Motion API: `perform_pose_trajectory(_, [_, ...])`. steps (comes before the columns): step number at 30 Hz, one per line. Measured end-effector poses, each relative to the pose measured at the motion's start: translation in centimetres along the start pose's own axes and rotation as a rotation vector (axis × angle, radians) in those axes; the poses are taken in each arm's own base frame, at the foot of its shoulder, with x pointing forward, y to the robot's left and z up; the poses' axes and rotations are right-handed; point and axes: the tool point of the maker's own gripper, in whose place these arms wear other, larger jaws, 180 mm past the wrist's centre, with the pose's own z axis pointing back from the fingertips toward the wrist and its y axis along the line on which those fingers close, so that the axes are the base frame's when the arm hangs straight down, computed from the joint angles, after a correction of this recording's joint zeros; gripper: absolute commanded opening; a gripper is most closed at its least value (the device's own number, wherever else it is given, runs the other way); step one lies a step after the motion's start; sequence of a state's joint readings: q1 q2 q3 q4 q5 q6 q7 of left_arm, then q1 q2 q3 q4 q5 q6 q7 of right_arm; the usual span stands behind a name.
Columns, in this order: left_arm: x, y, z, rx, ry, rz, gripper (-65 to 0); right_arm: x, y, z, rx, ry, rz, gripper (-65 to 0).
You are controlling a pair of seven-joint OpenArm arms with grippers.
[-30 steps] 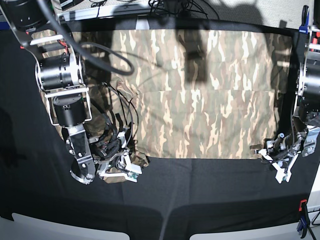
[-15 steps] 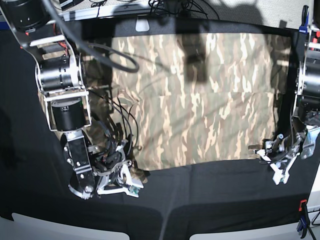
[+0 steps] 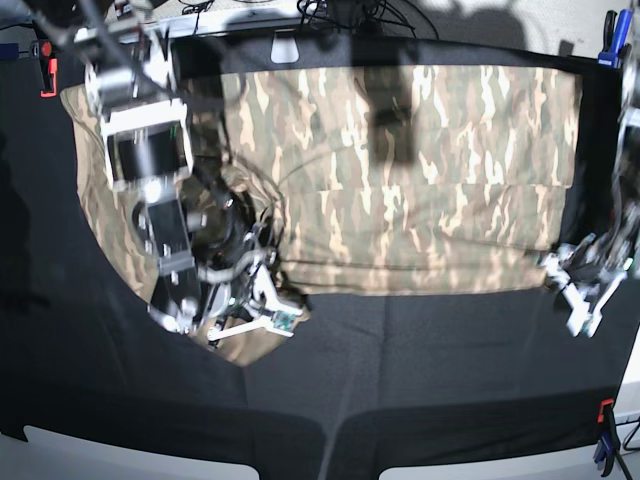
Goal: Layout the t-shirt on the table in an organized manner, then fold the t-shirt properly
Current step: 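Grasp the bunched fabric near the hem with the right gripper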
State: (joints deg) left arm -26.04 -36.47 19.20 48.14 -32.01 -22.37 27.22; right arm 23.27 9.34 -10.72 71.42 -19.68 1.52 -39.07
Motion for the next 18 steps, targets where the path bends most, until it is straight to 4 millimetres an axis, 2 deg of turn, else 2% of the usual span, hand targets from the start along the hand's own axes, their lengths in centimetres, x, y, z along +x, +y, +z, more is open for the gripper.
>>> perform_pose_trajectory(7, [2.5, -2.7, 3.5, 0.022, -0.078, -0.206, -65.0, 1.7, -1.4, 3.1, -0.078, -0.067, 0.033, -65.0])
perform_pose_trajectory(15, [2.1, -6.6, 6.1, 0.114, -0.109, -0.37, -65.0, 0.9, -1.2, 5.6, -0.096, -0.085, 0.034, -65.0])
perform_pose_trajectory(18, [1.2, -8.0, 7.4, 0.144, -0.095, -0.418, -65.0, 0.2, -1.6, 6.8, -0.105, -0.086, 0.012, -65.0])
